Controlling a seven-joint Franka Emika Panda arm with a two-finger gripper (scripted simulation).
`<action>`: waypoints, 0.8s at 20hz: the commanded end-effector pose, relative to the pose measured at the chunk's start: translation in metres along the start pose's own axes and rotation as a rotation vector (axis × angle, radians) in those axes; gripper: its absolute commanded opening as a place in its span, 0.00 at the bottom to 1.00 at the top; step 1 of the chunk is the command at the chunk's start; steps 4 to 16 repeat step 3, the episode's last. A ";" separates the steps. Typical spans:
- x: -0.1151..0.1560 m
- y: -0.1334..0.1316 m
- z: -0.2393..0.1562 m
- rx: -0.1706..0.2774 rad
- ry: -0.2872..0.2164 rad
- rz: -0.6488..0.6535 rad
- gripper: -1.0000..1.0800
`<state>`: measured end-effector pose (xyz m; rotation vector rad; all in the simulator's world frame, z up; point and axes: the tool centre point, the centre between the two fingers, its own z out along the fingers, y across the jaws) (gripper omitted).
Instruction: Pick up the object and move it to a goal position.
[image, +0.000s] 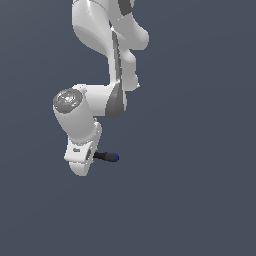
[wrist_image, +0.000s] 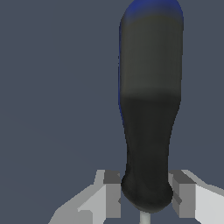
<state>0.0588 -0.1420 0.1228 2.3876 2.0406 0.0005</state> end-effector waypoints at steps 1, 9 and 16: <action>0.001 0.000 0.001 0.001 0.000 -0.001 0.00; 0.002 0.000 0.003 0.001 0.000 -0.001 0.00; 0.002 0.000 0.003 0.001 0.000 -0.001 0.00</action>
